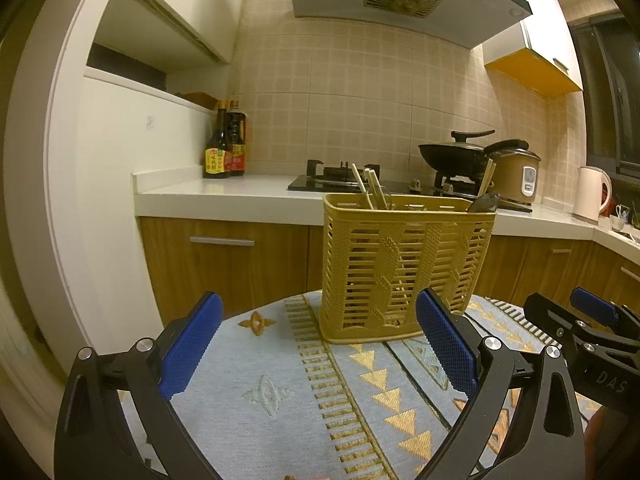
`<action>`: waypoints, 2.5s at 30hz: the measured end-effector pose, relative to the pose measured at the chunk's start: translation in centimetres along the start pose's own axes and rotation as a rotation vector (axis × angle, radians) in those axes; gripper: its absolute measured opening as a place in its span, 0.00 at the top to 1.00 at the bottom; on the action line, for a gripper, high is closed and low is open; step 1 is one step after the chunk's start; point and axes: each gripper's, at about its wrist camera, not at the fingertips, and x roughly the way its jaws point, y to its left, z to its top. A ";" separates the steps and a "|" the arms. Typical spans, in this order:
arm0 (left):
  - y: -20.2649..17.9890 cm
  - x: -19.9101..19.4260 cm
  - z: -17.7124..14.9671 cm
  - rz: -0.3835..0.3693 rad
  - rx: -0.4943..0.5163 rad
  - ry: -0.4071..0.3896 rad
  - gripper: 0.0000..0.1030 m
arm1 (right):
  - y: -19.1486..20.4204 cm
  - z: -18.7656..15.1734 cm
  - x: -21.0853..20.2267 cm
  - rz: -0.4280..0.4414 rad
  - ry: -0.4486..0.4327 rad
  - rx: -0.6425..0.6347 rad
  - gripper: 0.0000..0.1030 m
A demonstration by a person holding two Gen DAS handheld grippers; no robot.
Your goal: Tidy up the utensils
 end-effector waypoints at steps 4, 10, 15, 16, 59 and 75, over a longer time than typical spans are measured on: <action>-0.1 -0.1 0.0 0.000 0.005 0.001 0.09 | 0.0 -0.1 0.0 0.004 0.006 -0.001 0.15; 0.1 0.1 -0.1 0.000 0.003 0.011 0.09 | 0.0 -0.2 0.1 0.004 0.012 -0.003 0.15; 0.1 0.2 0.0 -0.002 0.004 0.010 0.09 | 0.2 -0.2 0.1 0.004 0.011 -0.007 0.15; 0.1 0.2 0.0 -0.003 0.004 0.011 0.09 | 0.2 -0.2 0.1 0.003 0.011 -0.009 0.15; 0.5 1.4 -0.4 -0.017 -0.016 0.080 0.09 | -0.8 -0.1 0.3 -0.091 -0.020 -0.004 0.13; 0.8 1.6 -0.5 -0.015 -0.034 0.087 0.09 | -0.4 -0.2 0.1 -0.108 -0.028 -0.025 0.12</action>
